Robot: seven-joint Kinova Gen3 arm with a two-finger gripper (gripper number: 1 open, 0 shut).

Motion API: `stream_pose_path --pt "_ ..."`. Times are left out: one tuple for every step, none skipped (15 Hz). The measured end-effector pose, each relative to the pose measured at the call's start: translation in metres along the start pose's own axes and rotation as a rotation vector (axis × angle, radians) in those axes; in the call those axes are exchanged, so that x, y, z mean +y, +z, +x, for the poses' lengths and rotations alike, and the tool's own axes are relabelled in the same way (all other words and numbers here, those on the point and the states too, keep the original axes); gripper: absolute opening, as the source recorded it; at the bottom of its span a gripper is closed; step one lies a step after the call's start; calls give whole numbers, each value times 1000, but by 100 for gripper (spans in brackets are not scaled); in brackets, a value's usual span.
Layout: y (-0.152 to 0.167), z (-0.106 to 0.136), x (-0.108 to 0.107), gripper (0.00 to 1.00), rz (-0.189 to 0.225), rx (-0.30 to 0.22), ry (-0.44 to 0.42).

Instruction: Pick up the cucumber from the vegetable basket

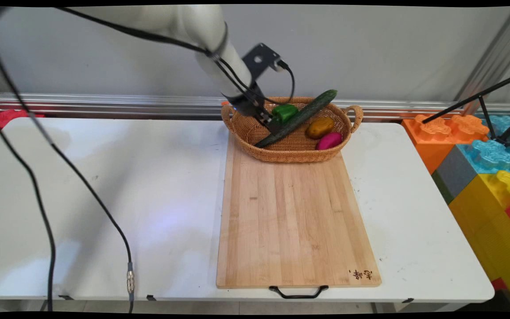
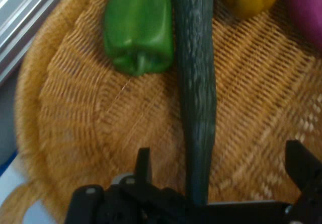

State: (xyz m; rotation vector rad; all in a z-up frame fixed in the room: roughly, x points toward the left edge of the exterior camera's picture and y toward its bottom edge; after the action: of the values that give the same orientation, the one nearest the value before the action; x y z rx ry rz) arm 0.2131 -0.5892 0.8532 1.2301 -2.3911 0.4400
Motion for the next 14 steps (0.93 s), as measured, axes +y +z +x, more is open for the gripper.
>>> stream_pose_path --pt "14 2 2 100 -2 5 -4" --pt "26 4 3 100 -3 9 -8" --pt "38 7 4 100 -3 14 -12" --pt "49 9 5 100 -3 19 -15" --pt "57 10 6 100 -2 23 -18" --pt "62 12 6 100 -1 25 -19" --pt "69 13 6 100 1 29 -22" --pt "76 15 6 100 3 34 -25" --pt "81 16 7 100 5 38 -27" --pt "85 17 7 100 6 40 -28" --pt "87 18 7 100 7 42 -28" --pt "90 18 7 100 9 44 -28" --pt "92 19 7 0 11 45 -27" --pt "94 19 7 0 14 46 -25"
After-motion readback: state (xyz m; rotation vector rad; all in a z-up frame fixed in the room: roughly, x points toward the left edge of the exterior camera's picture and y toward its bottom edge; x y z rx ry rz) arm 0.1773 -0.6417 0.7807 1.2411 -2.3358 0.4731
